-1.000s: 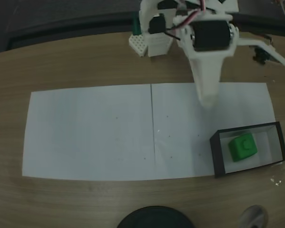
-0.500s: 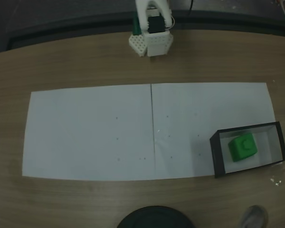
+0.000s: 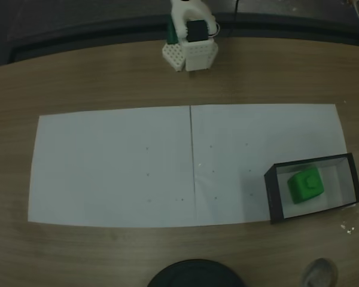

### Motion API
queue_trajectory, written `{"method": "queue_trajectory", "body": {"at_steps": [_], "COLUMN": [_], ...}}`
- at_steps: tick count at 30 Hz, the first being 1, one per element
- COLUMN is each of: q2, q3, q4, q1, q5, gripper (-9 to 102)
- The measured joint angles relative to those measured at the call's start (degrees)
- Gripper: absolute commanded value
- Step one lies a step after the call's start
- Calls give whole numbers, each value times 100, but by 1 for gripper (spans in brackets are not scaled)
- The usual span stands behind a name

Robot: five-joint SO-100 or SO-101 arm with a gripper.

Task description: Grab a green square and put it in the box.

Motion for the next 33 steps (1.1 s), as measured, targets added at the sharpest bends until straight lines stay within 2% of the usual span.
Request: {"method": "queue_trajectory", "body": {"at_steps": [10,20,29,33], "q2": [615,615,615,580], "q3": [1793,4518,6855,7242], "q4": [-202,-2250,-3595,-3700], "q1": [-9,-149,-149,-158], "q5": [-132,158,79,272], "gripper": [0,0,0,0]}}
